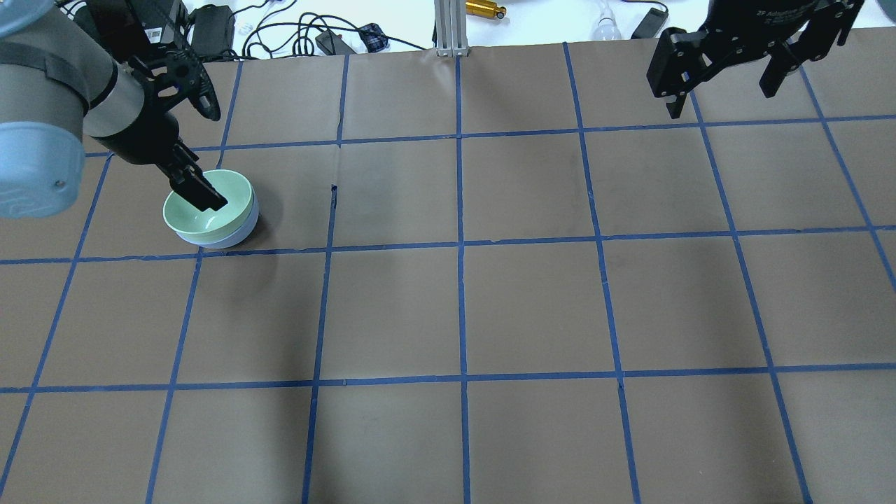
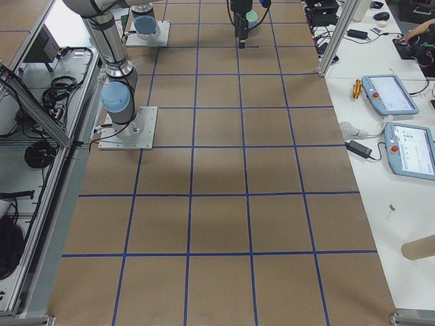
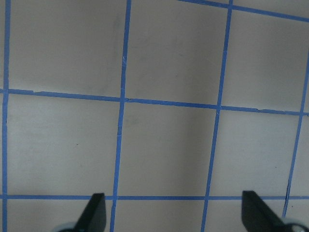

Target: Stack green bowl on blue bowl

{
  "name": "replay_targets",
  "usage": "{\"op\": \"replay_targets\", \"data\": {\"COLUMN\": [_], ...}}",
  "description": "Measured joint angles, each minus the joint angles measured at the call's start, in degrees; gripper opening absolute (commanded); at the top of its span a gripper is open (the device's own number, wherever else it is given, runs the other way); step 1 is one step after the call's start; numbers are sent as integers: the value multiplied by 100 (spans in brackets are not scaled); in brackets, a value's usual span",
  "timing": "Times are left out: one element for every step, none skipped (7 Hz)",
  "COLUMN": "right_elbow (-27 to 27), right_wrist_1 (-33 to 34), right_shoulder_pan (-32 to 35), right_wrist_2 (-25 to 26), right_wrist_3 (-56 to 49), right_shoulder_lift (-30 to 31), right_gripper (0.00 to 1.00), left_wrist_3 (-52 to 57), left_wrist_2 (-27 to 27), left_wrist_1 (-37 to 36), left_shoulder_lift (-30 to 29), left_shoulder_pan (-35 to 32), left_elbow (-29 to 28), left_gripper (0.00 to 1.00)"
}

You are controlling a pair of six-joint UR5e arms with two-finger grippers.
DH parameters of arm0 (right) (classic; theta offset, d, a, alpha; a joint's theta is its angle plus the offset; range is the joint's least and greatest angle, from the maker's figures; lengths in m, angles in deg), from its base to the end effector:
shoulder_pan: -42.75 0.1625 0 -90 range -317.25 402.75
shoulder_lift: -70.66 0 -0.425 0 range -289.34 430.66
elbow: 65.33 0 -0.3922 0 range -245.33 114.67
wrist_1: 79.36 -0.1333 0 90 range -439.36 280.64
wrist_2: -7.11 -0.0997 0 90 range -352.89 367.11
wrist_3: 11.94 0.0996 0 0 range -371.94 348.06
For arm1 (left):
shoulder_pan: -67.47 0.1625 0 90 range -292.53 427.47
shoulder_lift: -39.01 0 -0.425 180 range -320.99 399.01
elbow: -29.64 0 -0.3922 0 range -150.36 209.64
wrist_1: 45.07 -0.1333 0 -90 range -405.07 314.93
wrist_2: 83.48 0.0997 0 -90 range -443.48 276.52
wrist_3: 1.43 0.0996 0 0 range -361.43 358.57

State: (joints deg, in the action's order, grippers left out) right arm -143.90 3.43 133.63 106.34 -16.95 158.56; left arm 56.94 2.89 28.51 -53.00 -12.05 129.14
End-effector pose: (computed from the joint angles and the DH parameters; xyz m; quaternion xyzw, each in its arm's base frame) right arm 0.1251 -0.5040 0.5562 0.0497 -0.9953 0.0155 0.0811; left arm -0.0450 -0.5240 0.4185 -0.4065 -0.9121 0.0532 0.0019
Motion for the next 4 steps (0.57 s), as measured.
{"op": "replay_targets", "data": {"right_elbow": [0, 0, 0, 0], "right_wrist_1": [0, 0, 0, 0], "right_shoulder_pan": [0, 0, 0, 0], "right_wrist_2": [0, 0, 0, 0], "right_wrist_3": [0, 0, 0, 0], "right_shoulder_lift": [0, 0, 0, 0], "right_gripper": [100, 100, 100, 100], "left_wrist_3": [-1072, -2071, -3056, -3847], "left_wrist_2": [9, 31, 135, 280], "left_wrist_1": [181, 283, 358, 456], "left_shoulder_lift": [61, 123, 194, 275], "left_shoulder_pan": [-240, -461, -675, -848], "left_elbow": [-137, -188, -209, -219], "left_gripper": [100, 100, 100, 100]}}
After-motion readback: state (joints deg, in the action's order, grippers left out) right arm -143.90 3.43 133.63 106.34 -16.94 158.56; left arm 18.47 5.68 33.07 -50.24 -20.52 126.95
